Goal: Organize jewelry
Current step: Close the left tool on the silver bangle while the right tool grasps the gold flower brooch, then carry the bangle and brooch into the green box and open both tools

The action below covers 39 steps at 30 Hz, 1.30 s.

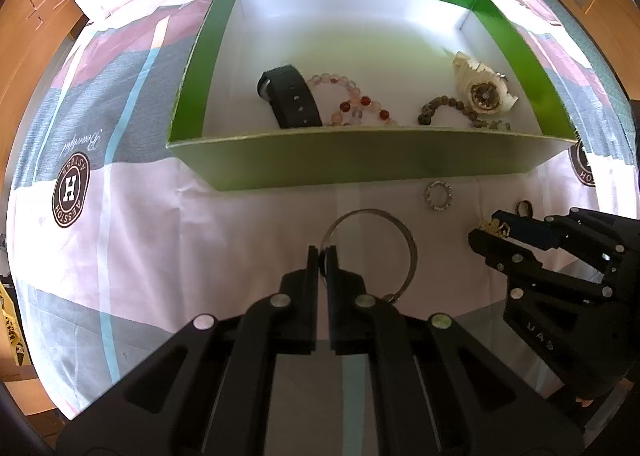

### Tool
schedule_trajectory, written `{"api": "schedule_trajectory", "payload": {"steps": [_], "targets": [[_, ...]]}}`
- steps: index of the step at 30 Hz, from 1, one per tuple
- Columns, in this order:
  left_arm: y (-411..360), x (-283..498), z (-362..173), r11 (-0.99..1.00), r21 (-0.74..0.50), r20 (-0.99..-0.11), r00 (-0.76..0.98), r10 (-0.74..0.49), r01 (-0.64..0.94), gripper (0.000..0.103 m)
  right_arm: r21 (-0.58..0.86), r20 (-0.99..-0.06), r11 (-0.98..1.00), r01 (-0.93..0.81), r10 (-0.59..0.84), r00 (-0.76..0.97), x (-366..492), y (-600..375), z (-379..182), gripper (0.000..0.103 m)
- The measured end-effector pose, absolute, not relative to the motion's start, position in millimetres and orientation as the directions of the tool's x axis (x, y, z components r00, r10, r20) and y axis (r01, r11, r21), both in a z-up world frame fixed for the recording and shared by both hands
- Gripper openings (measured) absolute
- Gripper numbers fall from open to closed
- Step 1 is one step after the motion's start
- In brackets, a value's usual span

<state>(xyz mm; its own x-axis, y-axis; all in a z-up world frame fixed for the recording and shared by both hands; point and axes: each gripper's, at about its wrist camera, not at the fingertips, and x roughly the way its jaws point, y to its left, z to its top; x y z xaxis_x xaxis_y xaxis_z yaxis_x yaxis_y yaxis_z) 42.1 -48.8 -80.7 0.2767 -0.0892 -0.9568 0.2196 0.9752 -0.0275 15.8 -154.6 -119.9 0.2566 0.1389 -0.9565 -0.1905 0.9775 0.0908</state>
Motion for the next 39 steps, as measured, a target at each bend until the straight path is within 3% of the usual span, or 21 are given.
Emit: {"api": "schedule_trajectory", "payload": {"steps": [25, 30, 36, 39], "targets": [[-51.6, 40.2, -64.9, 0.971, -0.034, -0.932, 0.342, -0.117, 0.237, 0.005, 0.117, -0.937, 0.974, -0.193, 0.173, 0.303, 17.7, -158.7, -105.6, 0.024], [-46.6, 39.5, -34.8, 0.97, -0.058, -0.875, 0.456, -0.163, 0.235, 0.005, 0.185, -0.86, 0.968, -0.169, 0.243, 0.449, 15.3, -178.8, -65.7, 0.024], [-48.7, 36.6, 16.8, 0.959, -0.101, -0.734, 0.631, -0.251, 0.264, 0.003, 0.297, -0.703, 0.949, -0.105, 0.291, 0.648, 25.5, -214.5, -15.1, 0.024], [-57.9, 54.1, 30.8, 0.961, -0.087, -0.676, 0.692, -0.251, 0.263, 0.003, 0.325, -0.684, 0.943, -0.076, 0.29, 0.669, 42.3, -222.4, -14.0, 0.024]]}}
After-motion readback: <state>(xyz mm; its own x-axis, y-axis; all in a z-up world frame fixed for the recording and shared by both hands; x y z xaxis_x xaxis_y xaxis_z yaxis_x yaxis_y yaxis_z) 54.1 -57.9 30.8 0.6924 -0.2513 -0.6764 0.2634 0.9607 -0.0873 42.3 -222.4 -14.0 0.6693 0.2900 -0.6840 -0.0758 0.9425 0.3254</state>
